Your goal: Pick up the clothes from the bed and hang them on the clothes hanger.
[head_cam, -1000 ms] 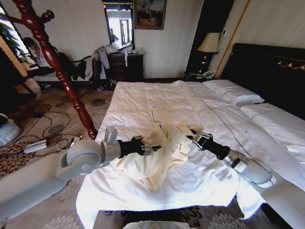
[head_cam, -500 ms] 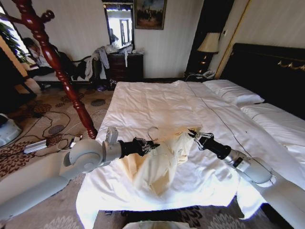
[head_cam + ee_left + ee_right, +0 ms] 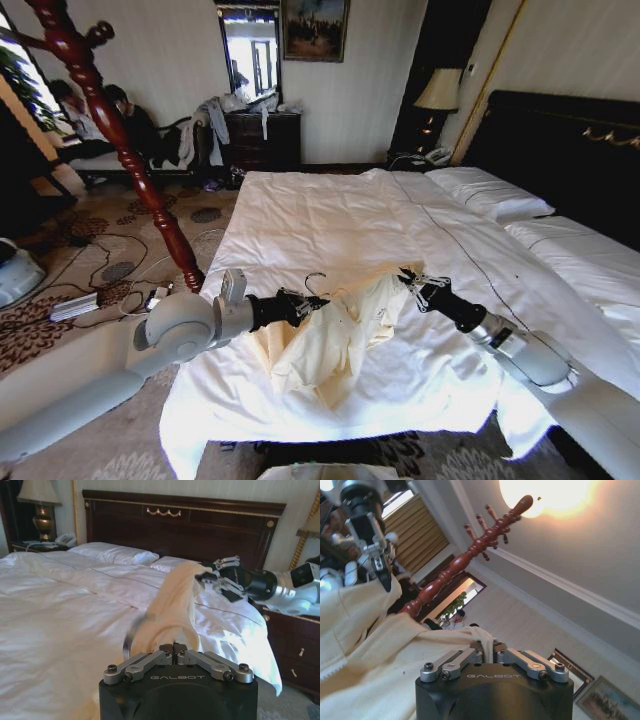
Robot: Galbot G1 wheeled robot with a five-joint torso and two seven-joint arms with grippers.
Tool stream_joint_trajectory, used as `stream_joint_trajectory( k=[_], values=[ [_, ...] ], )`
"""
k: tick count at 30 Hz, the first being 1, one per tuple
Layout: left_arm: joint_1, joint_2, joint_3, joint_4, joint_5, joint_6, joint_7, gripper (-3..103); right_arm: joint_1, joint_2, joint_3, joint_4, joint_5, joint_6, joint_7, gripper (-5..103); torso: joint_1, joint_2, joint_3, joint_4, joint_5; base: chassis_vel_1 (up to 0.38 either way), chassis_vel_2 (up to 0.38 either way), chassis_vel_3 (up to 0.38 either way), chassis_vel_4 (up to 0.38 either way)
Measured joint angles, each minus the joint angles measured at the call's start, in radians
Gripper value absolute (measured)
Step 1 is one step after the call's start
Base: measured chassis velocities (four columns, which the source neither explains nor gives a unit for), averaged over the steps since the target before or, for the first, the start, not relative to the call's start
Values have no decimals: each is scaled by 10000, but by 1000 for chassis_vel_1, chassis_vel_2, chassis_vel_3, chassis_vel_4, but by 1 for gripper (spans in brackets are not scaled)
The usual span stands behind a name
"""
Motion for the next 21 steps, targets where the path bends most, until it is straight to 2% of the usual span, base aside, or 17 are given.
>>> stream_joint_trajectory(
  k=[1,2,5,6,7,10,11,13,15,17,19,20,21],
  values=[
    [0,0,0,0,0,0,0,0,0,0,0,0,0,0,0,9,0,0,0,0,0,0,0,0,0],
    [23,-12,-52,35,-12,-30,1,0,-40,-17,-12,24,335,-25,-73,14,0,0,0,0,-1,0,0,0,0],
    [125,-84,-261,215,-25,-140,10,0,-197,-119,-110,178,2105,-194,-635,25,0,0,0,0,0,0,0,0,0],
    [125,-84,-261,215,-25,-140,10,0,-197,-119,-110,178,2105,-194,-635,25,0,0,0,0,0,0,0,0,0],
    [136,-105,-297,255,-25,-152,11,0,-220,-142,-133,210,2463,-244,-806,30,0,0,0,0,-1,0,0,0,0],
    [274,-247,-362,561,75,-200,18,0,-339,-191,-336,268,4544,-672,-1577,47,0,0,0,1,0,0,0,0,0],
    [274,-247,-362,561,75,-200,18,0,-339,-191,-336,268,4544,-672,-1577,47,0,0,0,1,0,0,0,0,0],
    [647,-454,-176,855,402,-263,39,0,-457,-165,-570,3,5682,-1173,-1752,57,0,1,0,0,-2,0,0,0,0],
    [767,-526,-85,954,525,-289,45,0,-475,-130,-656,-139,5861,-1300,-1765,57,0,0,-1,1,-4,0,0,0,0],
    [1214,-938,546,1593,1359,-506,98,0,-582,114,-985,-871,6114,-1910,-1595,68,0,0,0,-1,-2,0,0,0,0],
    [1267,-989,629,1683,1477,-549,101,0,-584,163,-1035,-962,6105,-1965,-1521,68,0,0,0,-1,-3,0,0,0,0],
    [1501,-1204,977,2055,1920,-757,100,0,-587,382,-1273,-1337,5945,-2168,-1075,79,1,-1,1,-6,1,0,0,0,0],
    [1693,-1517,1273,2613,2364,-1018,87,0,-539,687,-1578,-1671,5832,-2304,-553,84,0,0,-2,2,3,0,0,0,0]
  ],
)
